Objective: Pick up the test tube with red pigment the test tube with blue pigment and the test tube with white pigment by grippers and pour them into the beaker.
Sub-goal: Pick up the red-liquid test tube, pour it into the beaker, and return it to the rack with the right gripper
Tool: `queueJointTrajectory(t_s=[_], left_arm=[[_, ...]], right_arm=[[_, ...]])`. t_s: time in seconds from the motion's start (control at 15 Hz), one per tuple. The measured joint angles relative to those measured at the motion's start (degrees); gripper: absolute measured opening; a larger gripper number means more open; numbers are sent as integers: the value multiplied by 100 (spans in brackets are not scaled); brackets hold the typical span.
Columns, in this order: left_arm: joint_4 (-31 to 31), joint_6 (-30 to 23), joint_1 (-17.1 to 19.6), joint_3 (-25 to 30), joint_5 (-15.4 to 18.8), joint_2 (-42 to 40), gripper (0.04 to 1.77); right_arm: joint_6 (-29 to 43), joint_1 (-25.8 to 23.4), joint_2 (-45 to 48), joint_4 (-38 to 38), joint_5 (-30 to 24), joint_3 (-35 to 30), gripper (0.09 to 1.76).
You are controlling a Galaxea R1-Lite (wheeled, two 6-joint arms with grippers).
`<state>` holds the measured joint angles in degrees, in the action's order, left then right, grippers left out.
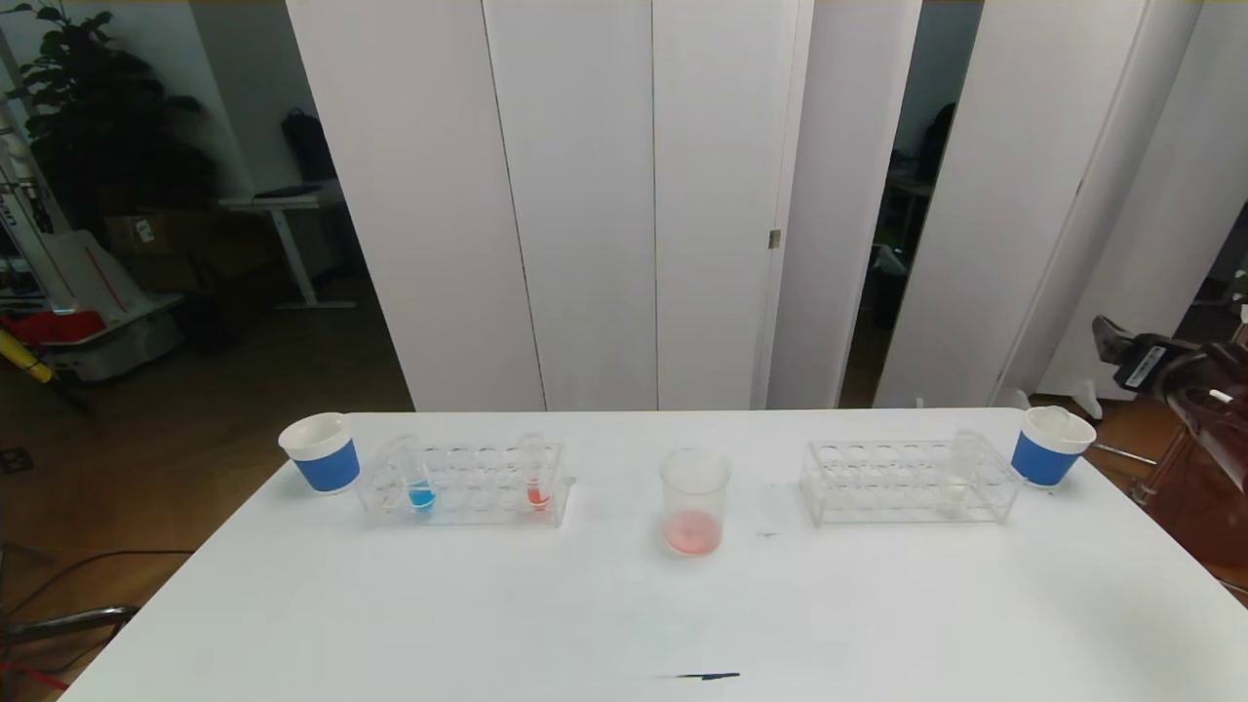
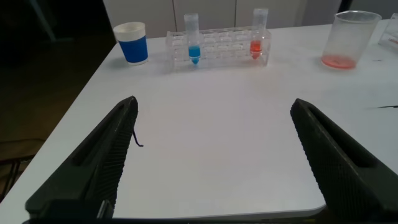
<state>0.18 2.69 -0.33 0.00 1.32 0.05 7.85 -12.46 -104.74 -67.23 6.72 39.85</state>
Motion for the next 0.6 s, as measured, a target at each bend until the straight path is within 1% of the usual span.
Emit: queueJointTrajectory(t_s=[0.2, 0.4, 0.47, 0.6], left_arm=[[2, 0, 0, 0, 0, 0, 175], [0, 2, -2, 0, 0, 0, 175], [0, 2, 0, 0, 0, 0, 175], [0, 2, -2, 0, 0, 0, 175]], right_arm=[[6, 26, 1423, 321, -358, -833, 175], [-28, 54, 2726, 502, -518, -1707, 175], [-48, 72, 3129, 649, -527, -1959, 175], [-77, 177, 4008, 1195, -542, -2363, 175]])
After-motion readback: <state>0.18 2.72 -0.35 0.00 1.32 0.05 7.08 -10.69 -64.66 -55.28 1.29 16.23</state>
